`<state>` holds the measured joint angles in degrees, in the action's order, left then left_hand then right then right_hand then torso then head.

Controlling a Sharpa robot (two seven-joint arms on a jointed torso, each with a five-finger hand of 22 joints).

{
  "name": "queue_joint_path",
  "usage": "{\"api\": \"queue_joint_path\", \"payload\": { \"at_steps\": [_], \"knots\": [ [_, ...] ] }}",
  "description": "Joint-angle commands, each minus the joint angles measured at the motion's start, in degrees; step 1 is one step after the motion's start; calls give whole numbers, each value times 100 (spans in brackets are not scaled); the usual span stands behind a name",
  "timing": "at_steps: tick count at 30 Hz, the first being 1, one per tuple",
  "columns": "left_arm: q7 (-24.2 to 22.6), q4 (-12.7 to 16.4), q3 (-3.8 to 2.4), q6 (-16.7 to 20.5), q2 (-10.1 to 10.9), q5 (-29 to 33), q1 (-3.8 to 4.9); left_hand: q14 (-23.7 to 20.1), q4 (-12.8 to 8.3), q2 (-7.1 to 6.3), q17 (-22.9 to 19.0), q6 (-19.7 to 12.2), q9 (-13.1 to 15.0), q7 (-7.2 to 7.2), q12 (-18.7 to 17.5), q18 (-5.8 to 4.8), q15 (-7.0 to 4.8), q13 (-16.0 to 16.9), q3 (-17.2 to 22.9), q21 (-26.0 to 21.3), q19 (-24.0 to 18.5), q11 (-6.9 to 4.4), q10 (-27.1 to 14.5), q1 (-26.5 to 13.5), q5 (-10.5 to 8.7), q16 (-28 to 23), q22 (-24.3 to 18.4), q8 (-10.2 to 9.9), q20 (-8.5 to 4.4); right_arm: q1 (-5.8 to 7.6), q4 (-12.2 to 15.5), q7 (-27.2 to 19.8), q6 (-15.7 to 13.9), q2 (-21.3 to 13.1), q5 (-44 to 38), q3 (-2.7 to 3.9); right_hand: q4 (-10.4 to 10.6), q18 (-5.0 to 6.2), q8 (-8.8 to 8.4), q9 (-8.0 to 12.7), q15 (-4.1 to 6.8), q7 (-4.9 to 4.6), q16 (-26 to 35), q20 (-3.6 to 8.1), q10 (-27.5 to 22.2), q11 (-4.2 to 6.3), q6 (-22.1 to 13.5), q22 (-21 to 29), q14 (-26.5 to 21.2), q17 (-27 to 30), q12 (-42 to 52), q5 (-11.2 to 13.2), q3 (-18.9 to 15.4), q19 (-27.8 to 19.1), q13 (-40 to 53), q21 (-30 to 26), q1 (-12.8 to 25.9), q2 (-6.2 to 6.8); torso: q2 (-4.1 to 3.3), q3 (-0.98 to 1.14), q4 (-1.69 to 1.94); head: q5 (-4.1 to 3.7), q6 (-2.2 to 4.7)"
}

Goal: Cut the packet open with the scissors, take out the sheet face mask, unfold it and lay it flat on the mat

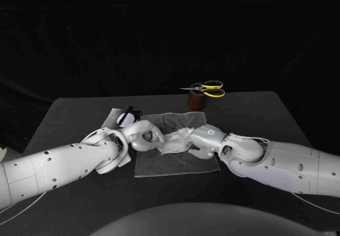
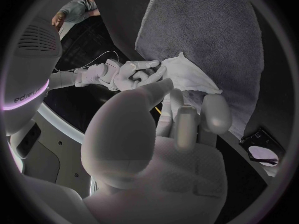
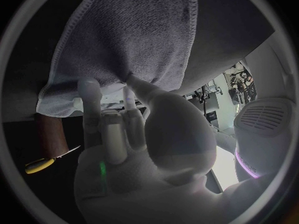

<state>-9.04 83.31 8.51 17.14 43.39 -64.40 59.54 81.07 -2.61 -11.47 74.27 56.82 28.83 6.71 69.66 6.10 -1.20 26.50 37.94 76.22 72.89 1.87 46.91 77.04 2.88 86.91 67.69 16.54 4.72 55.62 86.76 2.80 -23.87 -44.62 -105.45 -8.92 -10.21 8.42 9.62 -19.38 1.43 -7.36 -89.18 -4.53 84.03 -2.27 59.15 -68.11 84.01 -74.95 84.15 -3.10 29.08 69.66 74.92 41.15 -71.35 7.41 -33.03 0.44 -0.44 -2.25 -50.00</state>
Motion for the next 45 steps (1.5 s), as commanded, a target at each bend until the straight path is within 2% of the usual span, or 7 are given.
{"api": "queue_joint_path", "payload": {
  "at_steps": [1, 11, 14, 20, 30, 36, 45],
  "knots": [
    [-69, 7, -3, -64, -5, 44, -4, 32, 25, 47, 6, -18, -6, -8, 5, -49, 11, 3, -18, -2, 45, 28, -2, -10, -12, 18, 5, -28, 2, -12, -26, 111, 82, 14, -215, -3, -12, 46, -32, 10, -48, 1, 10, -10, 402, -29, -23, -11, 514, -1274, -26, 24, -33, -33, 1108, -3, 17, 55, -2, 2, 2, 6, 0],
    [-69, 7, -3, -58, 1, 56, -4, 32, 25, 47, 6, -18, -6, -8, 5, -49, 11, 3, -18, -2, 45, 28, -2, -10, -12, 18, 5, -28, 2, -20, -91, 149, 181, 62, -234, -4, 13, 42, 16, 10, -50, 19, -3, -15, 411, -20, 178, -36, 526, -1308, 8, 24, -10, -24, 1131, 20, -22, -31, -1, 3, 1, 4, 0],
    [-67, 8, -3, -56, 4, 60, -4, 32, 25, 47, 6, -18, -6, -8, 5, -49, 11, 3, -18, -2, 45, 28, -2, -10, -12, 18, 5, -28, 2, -24, -102, 162, 192, 80, -237, -4, 67, 41, 63, 0, -28, 62, -13, -6, 421, 12, 318, -57, 535, -1332, 32, 29, 20, -8, 1147, 45, -31, -144, -3, 3, 1, 0, 0],
    [-66, 9, -3, -51, 8, 63, -4, 36, 27, 43, 11, -26, -11, -8, 4, -47, 12, 3, -20, -7, 41, 29, -3, -11, -12, 18, -2, -35, 3, -27, -104, 168, 149, 98, -238, -4, 297, 25, 200, -69, 57, 195, -44, 40, 449, 121, 548, -122, 565, -1411, 101, 35, 99, 60, 1192, 152, -4, -511, 0, 0, -1, 5, 0],
    [-65, 9, -3, -47, 15, 65, -4, 36, 27, 43, 11, -26, -11, -8, 4, -47, 12, 3, -20, -7, 41, 29, -3, -11, -12, 18, -2, -35, 3, -28, -90, 136, 103, 105, -237, -3, 424, 13, 302, -146, 116, 267, -65, 77, 479, 187, 599, -157, 584, -1463, 184, 35, 131, 102, 1247, 206, 32, -587, -1, 0, -2, 4, 0],
    [-60, 10, -3, -53, 18, 70, -4, 36, 26, 41, 11, -33, -14, -7, 2, -47, 13, 3, -19, -8, 41, 29, -6, -7, -12, 17, -4, -40, 3, -29, -56, 158, -90, 89, -216, -3, 469, 2, 330, -168, 130, 277, -80, 89, 496, 199, 604, -186, 598, -1501, 235, 35, 159, 134, 1281, 263, 42, -610, 1, 2, -3, 5, 0],
    [-42, 8, -3, -99, 19, 102, -4, 27, 17, 35, -5, -59, -23, -3, -7, -43, 14, 1, -12, -18, 32, 32, -17, 8, -12, 13, -18, -58, 4, -15, 174, 182, -134, -52, 276, 9, 588, -2, 367, -201, 146, 292, -82, 105, 505, 214, 590, -195, 599, -1505, 260, 34, 196, 153, 1298, 264, 107, -631, 1, 2, -7, 2, 0]
  ]
}}
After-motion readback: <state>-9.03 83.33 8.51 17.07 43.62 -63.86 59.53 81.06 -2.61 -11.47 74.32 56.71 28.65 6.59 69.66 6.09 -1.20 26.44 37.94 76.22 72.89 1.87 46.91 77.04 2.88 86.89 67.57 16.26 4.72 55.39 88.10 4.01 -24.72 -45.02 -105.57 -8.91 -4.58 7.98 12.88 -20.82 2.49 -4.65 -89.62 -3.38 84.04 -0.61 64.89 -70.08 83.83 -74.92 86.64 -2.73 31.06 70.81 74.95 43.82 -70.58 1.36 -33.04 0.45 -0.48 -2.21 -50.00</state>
